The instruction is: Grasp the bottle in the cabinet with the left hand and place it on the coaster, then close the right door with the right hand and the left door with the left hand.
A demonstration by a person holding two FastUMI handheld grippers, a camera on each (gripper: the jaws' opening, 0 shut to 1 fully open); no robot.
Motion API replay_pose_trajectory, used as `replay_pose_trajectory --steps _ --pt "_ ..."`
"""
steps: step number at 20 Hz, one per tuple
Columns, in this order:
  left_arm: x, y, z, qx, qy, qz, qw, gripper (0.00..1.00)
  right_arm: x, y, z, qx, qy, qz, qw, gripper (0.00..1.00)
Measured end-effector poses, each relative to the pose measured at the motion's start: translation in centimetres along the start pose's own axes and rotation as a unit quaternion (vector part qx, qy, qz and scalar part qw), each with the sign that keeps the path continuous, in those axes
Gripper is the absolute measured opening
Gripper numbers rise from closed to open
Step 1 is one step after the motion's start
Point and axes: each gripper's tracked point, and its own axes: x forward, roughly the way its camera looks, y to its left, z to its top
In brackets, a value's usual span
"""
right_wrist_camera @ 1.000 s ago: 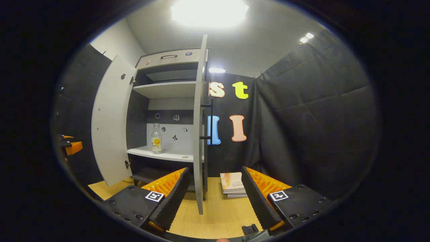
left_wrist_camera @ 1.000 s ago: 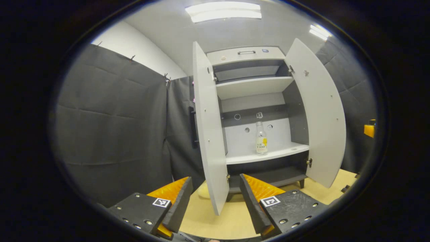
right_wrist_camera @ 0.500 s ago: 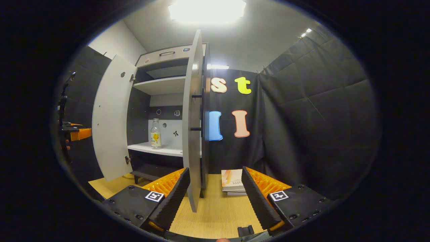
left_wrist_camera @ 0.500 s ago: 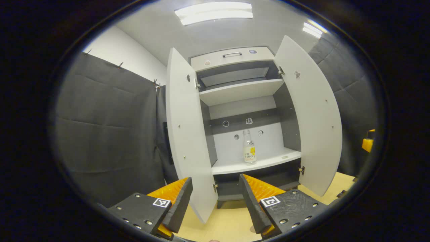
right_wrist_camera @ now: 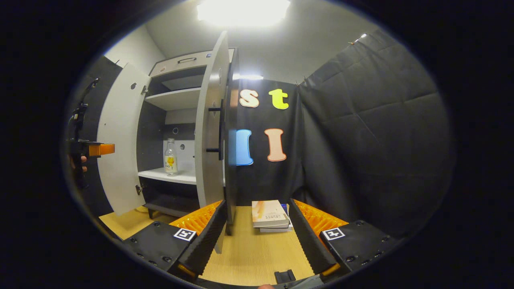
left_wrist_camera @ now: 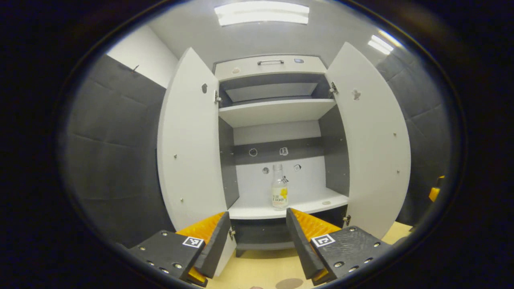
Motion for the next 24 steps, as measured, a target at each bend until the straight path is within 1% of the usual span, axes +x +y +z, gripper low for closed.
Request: replay_pose_trajectory --steps 1,2,3,6,12,17,24 --pt "0.9 0.0 0.0 -0.003 -0.001 -0.003 1.000 0.83 0.3 0.1 -0.1 -0.002 0.001 -0.003 1.000 0.98" --pt "1.9 -0.1 0.2 -0.008 -0.002 -0.007 1.000 0.81 0.5 0.1 0.1 -0.008 0.000 -0.008 1.000 0.94" --pt "3.1 -0.1 0.3 -0.012 -0.002 -0.012 1.000 0.82 0.7 -0.1 0.2 -0.015 -0.001 -0.016 1.000 0.98" --pt "6.0 -0.1 0.4 -0.016 -0.002 -0.021 1.000 0.82 1.0 -0.2 0.5 -0.019 -0.006 -0.033 0.999 0.98" --pt "12.4 -0.7 0.4 -0.026 0.003 -0.045 0.999 0.83 1.9 -0.9 -0.1 -0.020 0.002 -0.072 0.997 0.98" --pt "16.7 -2.3 0.6 -0.030 0.004 -0.068 0.997 0.81 2.4 -1.6 -0.4 -0.016 0.005 -0.108 0.994 0.98" --pt "23.2 -3.9 0.8 -0.025 0.003 -0.091 0.996 0.82 3.5 -2.3 -0.8 -0.019 0.016 -0.146 0.989 0.98"
